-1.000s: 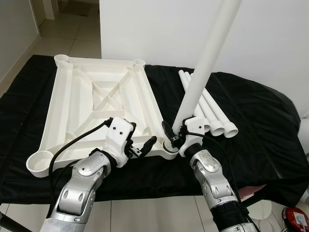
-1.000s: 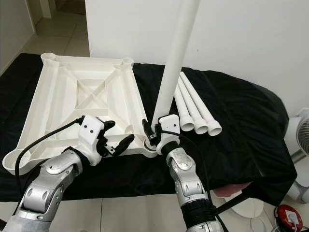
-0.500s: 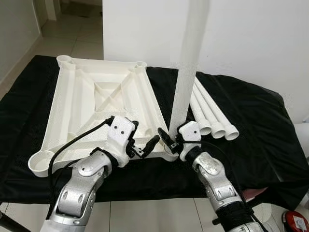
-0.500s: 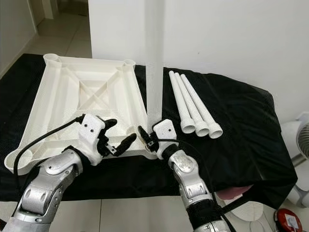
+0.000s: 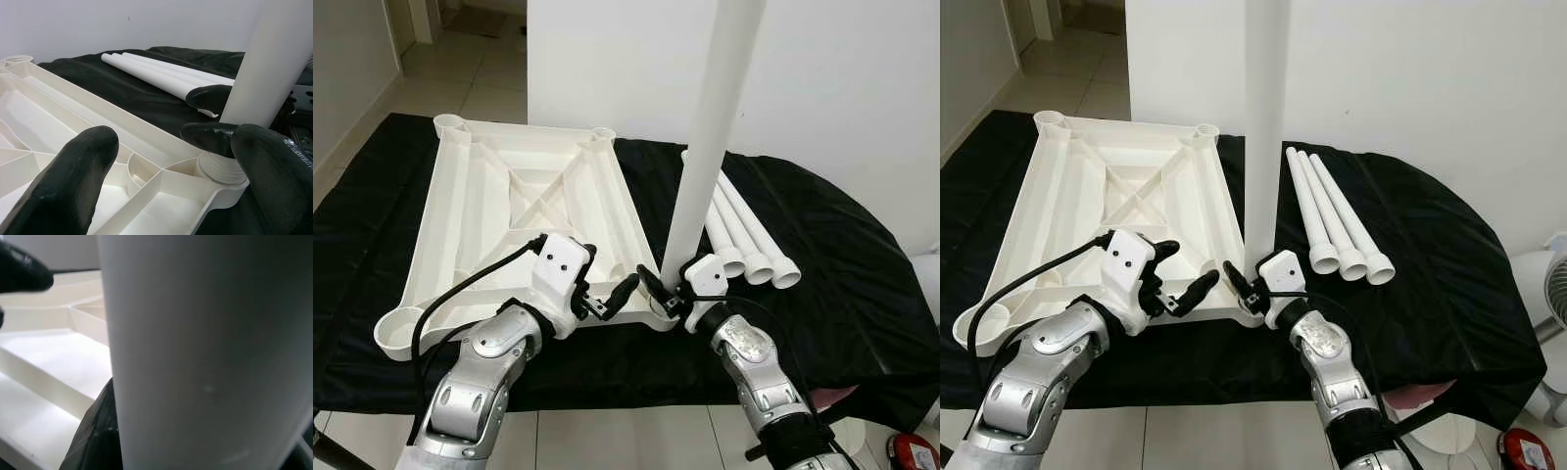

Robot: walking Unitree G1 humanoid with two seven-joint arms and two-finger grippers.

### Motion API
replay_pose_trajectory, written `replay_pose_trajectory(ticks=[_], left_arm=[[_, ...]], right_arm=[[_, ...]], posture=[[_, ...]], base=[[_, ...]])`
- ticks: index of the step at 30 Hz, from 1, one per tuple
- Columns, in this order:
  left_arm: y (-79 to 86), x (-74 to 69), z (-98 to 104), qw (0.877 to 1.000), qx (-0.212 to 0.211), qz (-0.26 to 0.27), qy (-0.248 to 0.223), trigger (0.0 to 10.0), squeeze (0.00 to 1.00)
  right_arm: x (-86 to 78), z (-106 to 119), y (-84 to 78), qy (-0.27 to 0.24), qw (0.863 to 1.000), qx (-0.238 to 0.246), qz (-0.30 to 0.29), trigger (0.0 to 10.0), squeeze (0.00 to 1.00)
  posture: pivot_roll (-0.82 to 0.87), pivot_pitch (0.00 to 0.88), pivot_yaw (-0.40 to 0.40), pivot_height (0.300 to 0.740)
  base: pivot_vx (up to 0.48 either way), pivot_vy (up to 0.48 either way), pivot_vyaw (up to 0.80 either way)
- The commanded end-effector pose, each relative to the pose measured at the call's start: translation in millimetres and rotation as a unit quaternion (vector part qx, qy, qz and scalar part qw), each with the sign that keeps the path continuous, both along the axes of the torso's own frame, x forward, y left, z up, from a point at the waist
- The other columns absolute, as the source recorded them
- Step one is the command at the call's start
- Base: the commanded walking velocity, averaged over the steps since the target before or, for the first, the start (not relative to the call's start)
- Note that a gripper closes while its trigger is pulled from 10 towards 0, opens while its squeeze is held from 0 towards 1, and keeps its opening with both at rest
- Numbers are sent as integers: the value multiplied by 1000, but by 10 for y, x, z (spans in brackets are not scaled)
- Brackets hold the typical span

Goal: Building children table

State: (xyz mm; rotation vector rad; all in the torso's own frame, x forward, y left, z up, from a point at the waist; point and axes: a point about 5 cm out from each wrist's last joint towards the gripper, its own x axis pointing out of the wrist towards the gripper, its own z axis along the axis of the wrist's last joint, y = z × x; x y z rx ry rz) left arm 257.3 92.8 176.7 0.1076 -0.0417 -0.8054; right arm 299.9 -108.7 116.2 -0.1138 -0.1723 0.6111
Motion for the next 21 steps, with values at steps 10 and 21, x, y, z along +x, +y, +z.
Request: replay_pose_trajectory(ticks=[10,21], left_arm=[[-61,-3,56,1000,-7,15,-5,10000,0],[-69,-5,63,1000,-9,17,-5,10000,0]], right_arm=[[-55,-444,-91,133,990,27,-33,10000,0],[10,-511,-171,178,979,59,-82,10000,0]], posture=[[65,0,-131,740],[65,0,-139,740]], base=[[0,0,0],[0,0,0]])
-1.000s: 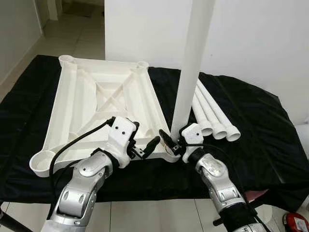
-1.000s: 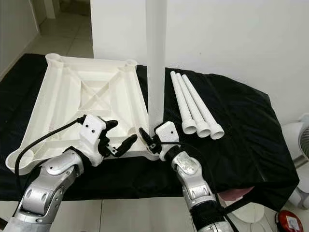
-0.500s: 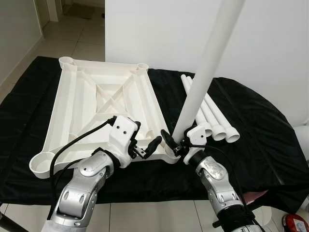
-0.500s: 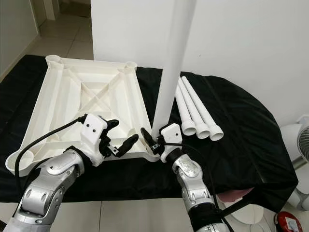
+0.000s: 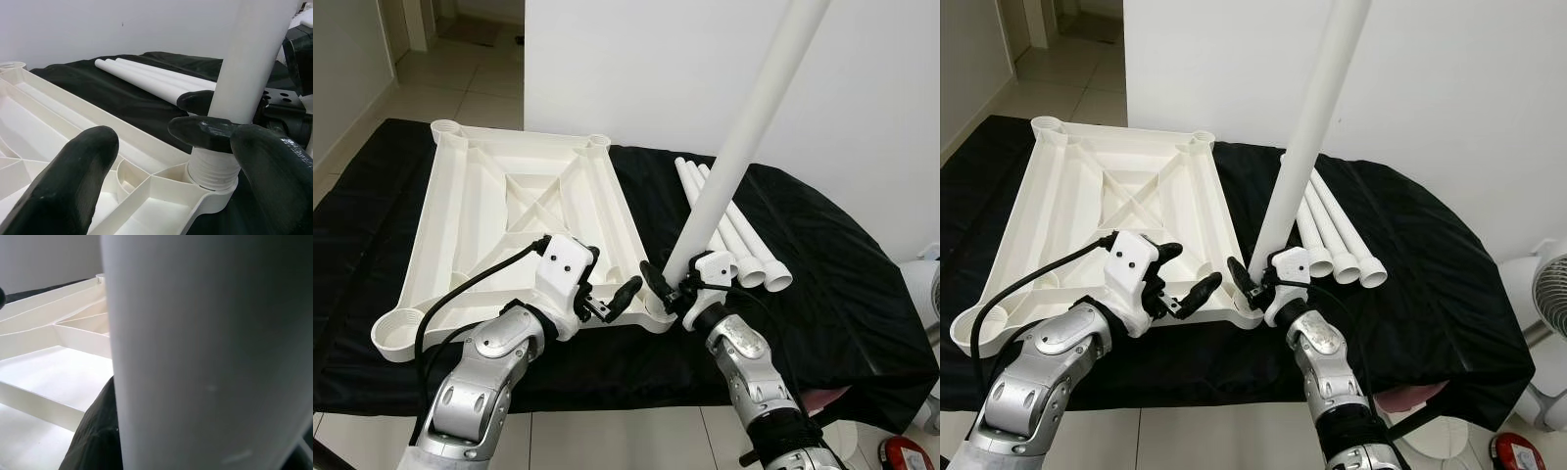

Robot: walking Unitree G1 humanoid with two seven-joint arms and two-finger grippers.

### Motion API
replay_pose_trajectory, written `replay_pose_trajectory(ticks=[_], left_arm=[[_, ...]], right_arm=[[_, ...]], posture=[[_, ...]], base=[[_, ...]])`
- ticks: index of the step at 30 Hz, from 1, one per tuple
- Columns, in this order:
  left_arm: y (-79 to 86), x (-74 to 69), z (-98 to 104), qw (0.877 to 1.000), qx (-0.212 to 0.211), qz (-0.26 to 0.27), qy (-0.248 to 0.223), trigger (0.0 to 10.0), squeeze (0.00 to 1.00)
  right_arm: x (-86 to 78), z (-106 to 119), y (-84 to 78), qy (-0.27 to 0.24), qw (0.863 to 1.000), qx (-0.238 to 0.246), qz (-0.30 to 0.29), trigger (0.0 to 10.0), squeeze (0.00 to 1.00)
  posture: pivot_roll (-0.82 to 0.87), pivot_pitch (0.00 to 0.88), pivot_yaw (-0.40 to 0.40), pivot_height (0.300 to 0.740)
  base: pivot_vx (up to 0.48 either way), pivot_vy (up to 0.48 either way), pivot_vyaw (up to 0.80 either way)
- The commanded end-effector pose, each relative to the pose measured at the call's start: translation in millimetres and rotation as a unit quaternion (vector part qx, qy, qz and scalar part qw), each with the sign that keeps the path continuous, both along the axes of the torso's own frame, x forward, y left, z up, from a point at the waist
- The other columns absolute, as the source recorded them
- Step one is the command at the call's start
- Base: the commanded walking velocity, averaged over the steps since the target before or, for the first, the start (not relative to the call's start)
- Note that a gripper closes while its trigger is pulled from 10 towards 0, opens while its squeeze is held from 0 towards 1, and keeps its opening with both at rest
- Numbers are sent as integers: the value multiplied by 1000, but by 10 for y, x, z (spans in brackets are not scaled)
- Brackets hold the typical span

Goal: Building children table

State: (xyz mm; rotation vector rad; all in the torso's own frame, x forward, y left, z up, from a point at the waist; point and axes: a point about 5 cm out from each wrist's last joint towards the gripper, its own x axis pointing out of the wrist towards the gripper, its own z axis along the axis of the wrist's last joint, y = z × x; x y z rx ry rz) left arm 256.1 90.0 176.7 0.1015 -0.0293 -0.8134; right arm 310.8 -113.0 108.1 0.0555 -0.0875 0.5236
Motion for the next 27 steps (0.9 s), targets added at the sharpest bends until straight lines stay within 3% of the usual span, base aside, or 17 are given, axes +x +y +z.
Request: replay_pose_trajectory(ticks=[1,11,17,27], left_arm=[[-41,7,63,1000,-9,21,-12,10000,0],[-40,-8,66,1000,-8,19,-14,10000,0],[-31,-10,76,1000,-8,21,-15,10000,0],[-31,-10,79,1000,-8,22,-16,10000,0]], right_arm=[[-98,-431,-129,119,992,-9,-34,10000,0],[-67,-482,-199,154,985,31,-76,10000,0],[-171,-452,-185,90,994,-4,-59,10000,0],[-278,-430,-120,48,998,-40,-20,10000,0]], posture=[[65,0,-139,740],[73,0,-143,740],[75,0,-144,740],[75,0,-144,740]], base=[[0,0,0],[0,0,0],[0,0,0],[0,0,0]])
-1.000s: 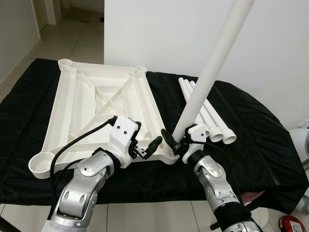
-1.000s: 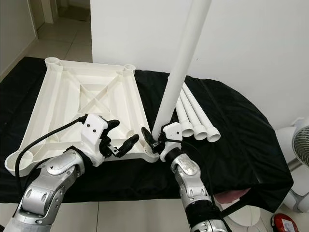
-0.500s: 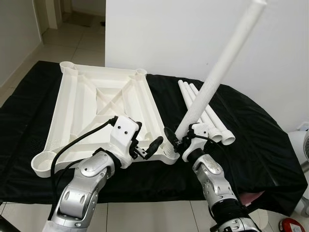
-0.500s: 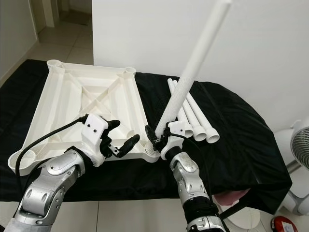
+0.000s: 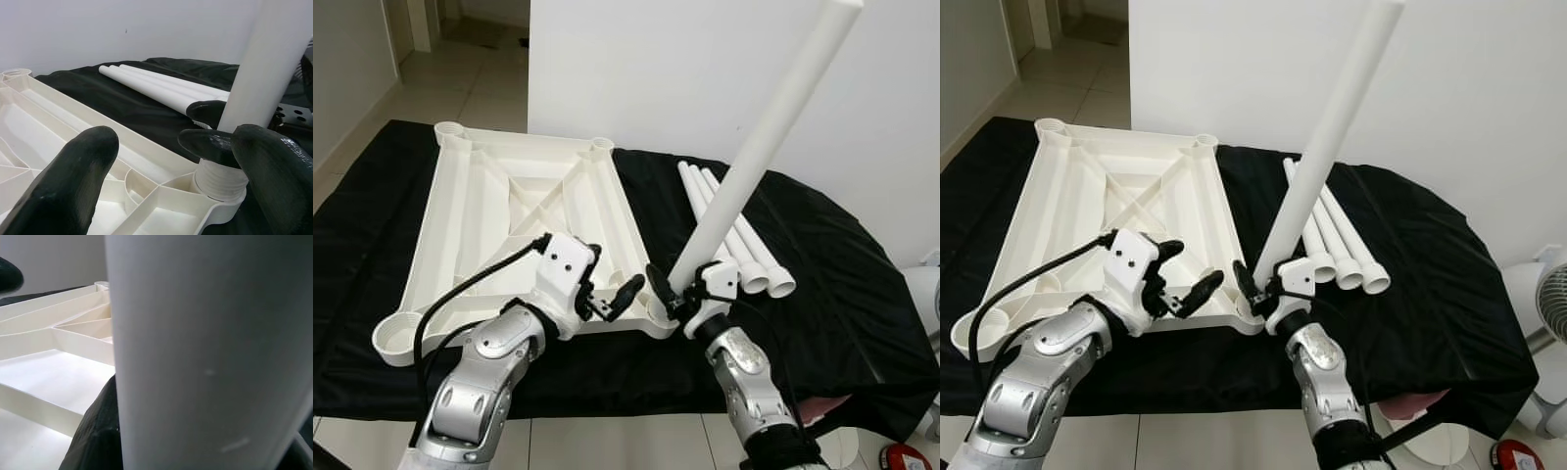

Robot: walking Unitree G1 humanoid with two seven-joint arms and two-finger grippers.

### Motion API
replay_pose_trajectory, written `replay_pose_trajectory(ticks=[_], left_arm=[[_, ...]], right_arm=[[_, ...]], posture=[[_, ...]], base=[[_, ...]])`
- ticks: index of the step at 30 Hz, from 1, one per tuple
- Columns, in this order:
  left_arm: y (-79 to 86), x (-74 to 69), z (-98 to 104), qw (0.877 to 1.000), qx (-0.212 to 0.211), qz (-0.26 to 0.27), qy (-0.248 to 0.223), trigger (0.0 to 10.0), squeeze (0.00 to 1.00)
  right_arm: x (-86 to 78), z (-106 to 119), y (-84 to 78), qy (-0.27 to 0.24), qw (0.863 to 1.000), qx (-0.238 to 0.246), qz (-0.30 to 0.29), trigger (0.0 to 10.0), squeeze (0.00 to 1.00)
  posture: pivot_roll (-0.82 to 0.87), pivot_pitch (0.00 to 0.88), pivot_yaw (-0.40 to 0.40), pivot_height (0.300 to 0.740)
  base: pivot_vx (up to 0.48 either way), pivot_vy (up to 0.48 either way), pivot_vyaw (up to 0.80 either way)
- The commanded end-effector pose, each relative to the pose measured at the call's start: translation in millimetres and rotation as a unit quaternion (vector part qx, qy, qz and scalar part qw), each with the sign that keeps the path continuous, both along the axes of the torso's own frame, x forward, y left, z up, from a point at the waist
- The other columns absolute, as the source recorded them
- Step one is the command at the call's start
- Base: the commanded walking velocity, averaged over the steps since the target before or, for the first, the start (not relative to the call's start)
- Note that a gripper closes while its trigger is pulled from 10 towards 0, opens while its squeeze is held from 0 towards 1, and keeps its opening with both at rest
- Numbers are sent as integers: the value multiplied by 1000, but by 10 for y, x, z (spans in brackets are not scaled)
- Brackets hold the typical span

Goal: Building children table

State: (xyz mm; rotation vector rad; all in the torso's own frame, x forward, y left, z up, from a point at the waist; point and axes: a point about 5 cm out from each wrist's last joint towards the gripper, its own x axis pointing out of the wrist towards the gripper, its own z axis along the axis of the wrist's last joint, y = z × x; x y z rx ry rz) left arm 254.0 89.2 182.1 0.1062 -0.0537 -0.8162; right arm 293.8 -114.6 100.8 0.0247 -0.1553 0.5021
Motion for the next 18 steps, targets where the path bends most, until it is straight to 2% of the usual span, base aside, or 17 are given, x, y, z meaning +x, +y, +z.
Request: replay_pose_trajectory(ticks=[1,8,11,13,18], left_arm=[[-24,12,26,1000,-5,23,-4,10000,0],[-28,13,32,1000,-5,22,-5,10000,0],[-31,13,41,1000,-6,21,-6,10000,0],[-31,13,41,1000,-6,21,-6,10000,0],[-48,7,55,1000,-8,20,-7,10000,0]], right_arm=[[-129,-357,-79,80,996,-46,6,10000,0],[-111,-360,-73,86,994,-60,23,10000,0],[-7,-375,-92,125,989,-69,30,10000,0],[-7,-375,-92,125,989,-69,30,10000,0],[78,-357,-120,158,987,-37,17,10000,0]], posture=[[72,0,-140,740],[69,0,-139,740],[69,0,-139,740],[69,0,-139,740],[72,0,-145,740]], base=[[0,0,0],[0,0,0],[0,0,0],[0,0,0],[0,0,0]])
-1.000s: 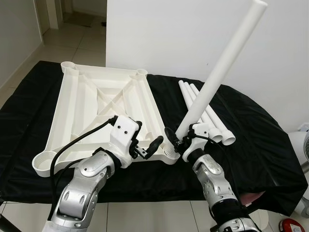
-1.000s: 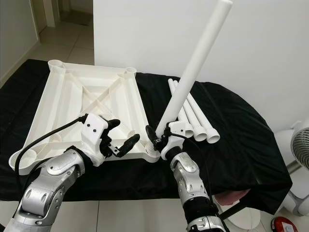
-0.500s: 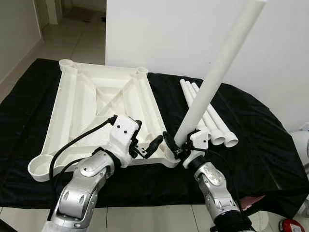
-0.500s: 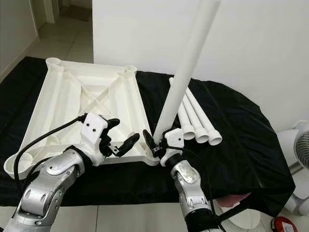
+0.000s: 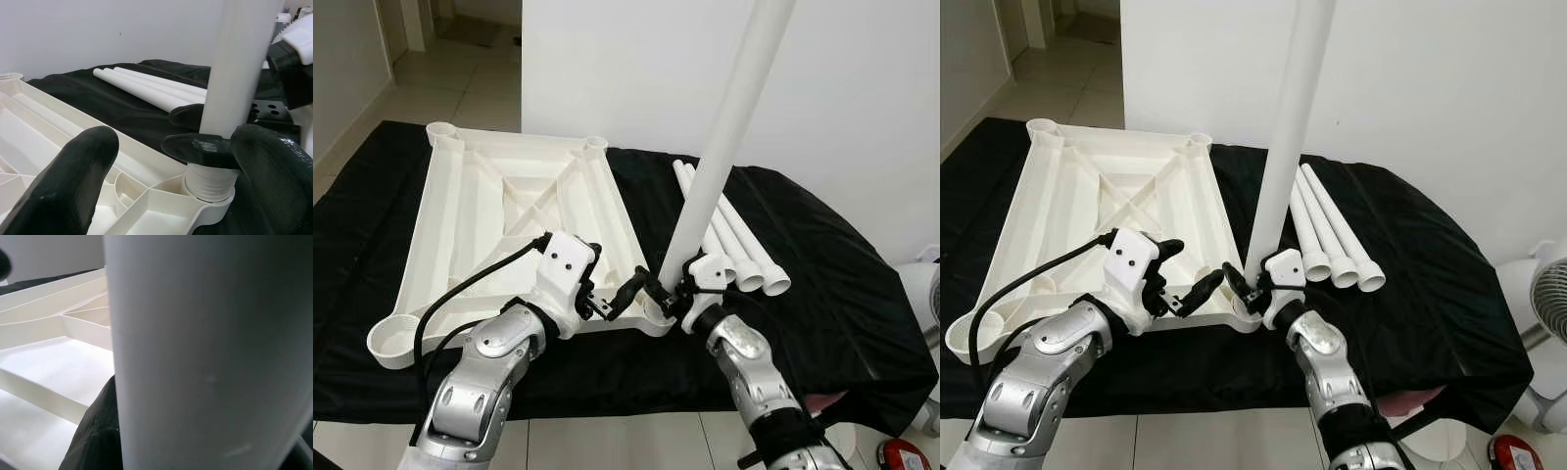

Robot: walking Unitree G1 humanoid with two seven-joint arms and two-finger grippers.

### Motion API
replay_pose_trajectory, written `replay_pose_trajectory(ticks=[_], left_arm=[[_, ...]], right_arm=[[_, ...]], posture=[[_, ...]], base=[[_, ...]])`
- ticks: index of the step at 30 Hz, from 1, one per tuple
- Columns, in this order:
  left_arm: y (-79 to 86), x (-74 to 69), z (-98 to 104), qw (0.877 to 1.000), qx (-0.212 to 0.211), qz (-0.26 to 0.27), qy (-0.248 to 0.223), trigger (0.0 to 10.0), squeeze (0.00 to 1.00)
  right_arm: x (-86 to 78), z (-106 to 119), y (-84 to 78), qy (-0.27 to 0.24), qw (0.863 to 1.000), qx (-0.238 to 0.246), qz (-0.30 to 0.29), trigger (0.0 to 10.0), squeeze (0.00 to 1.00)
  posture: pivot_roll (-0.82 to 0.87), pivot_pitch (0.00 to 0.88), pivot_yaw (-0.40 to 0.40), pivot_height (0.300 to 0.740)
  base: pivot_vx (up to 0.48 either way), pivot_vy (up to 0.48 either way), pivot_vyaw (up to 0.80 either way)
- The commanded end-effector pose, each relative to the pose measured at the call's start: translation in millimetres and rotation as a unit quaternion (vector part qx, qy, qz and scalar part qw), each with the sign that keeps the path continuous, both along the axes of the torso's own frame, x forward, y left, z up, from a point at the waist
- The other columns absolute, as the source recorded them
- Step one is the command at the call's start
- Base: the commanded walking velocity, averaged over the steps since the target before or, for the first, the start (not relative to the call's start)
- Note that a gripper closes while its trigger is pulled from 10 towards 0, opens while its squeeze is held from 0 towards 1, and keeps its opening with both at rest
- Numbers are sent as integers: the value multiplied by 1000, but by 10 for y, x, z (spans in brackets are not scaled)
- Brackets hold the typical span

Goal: Building children table

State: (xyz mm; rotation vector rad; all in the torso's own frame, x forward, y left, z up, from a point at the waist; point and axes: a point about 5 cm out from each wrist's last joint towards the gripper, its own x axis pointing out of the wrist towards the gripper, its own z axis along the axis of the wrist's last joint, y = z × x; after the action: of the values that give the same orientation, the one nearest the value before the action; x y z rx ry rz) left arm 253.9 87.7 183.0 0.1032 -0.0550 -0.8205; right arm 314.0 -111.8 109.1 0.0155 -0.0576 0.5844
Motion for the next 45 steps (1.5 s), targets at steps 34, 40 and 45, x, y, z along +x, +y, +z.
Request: replay_pose_trajectory(ticks=[34,40,45], left_arm=[[-48,71,105,999,-15,30,-18,10000,0],[-49,75,116,999,-16,30,-19,10000,0],[-47,77,118,999,-16,30,-19,10000,0]], right_arm=[[-372,-547,-169,69,996,-21,-46,10000,0],[-425,-582,-132,66,997,-37,-32,10000,0],[-439,-611,-144,75,996,-33,-35,10000,0]], posture=[[52,0,-137,740],[51,0,-135,740],[50,0,-134,740]], base=[[0,0,0],[0,0,0],[0,0,0]])
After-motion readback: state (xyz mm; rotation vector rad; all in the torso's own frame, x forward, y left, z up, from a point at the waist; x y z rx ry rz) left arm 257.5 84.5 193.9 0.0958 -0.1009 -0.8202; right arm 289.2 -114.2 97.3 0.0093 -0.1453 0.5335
